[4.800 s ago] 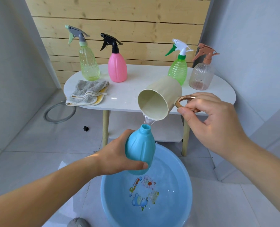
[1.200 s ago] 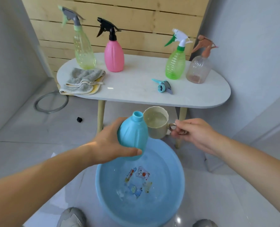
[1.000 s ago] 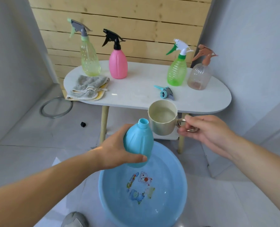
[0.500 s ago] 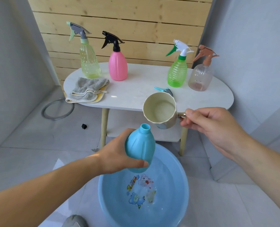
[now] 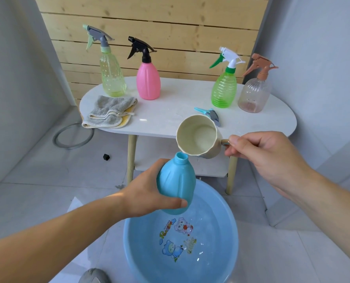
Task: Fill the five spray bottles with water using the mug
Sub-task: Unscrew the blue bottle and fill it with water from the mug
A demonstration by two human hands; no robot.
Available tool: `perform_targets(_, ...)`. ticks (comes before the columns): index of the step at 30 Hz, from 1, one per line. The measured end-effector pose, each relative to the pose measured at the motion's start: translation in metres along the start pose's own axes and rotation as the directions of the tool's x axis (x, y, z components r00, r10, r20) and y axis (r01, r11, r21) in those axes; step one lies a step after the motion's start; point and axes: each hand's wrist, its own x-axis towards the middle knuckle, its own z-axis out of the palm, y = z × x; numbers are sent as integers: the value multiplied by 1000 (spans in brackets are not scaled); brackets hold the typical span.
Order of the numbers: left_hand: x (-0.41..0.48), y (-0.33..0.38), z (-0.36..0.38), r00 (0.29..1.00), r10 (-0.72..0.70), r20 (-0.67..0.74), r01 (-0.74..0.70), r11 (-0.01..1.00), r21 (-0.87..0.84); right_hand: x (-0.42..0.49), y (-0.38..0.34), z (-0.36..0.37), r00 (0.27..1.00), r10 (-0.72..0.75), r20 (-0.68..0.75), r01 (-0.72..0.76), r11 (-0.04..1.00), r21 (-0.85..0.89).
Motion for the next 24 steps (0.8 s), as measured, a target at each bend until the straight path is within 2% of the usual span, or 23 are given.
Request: perform_targets(24, 1, -4, 0, 1000, -1, -1, 1, 1000, 0, -3, -2, -2, 991, -129, -23, 125, 981, -150)
